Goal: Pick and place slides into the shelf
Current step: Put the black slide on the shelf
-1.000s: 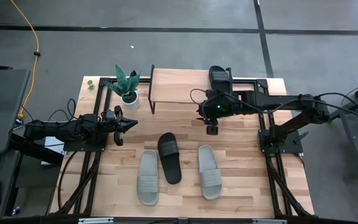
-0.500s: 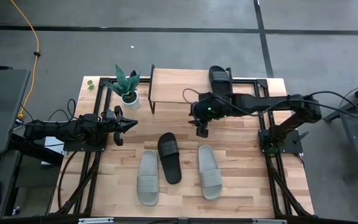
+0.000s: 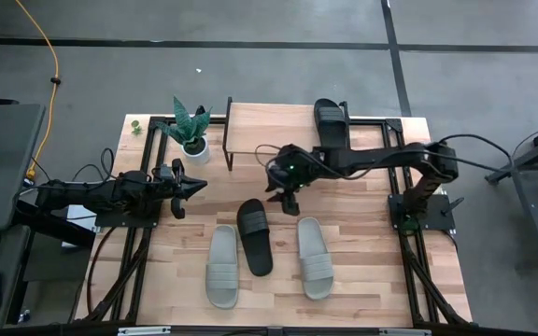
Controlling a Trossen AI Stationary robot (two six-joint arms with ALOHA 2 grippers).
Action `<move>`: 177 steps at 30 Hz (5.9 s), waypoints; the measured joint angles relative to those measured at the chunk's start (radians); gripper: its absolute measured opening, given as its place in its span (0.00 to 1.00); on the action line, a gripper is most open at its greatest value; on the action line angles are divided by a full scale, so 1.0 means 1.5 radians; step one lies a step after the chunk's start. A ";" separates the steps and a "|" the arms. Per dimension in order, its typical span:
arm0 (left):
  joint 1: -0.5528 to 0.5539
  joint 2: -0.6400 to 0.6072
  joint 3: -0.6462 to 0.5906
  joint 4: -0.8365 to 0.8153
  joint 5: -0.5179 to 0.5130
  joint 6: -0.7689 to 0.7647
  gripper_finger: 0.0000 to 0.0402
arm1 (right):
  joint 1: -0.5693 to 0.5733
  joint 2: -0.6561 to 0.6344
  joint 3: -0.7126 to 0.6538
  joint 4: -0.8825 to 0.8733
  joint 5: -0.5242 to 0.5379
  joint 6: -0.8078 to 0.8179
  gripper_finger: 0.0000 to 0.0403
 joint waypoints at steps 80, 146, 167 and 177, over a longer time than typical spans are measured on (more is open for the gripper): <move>0.000 0.000 0.000 -0.002 0.000 0.000 0.00 | -0.039 0.206 0.000 0.156 -0.152 -0.024 0.49; 0.000 0.000 0.000 -0.002 0.000 0.000 0.00 | 0.013 0.253 0.001 0.179 -0.310 0.031 0.02; 0.000 0.000 0.000 -0.002 0.000 0.000 0.00 | 0.013 0.253 0.001 0.180 -0.308 0.026 0.00; 0.000 0.000 0.000 -0.002 0.000 0.000 0.00 | 0.000 0.253 0.001 0.150 -0.321 0.031 0.00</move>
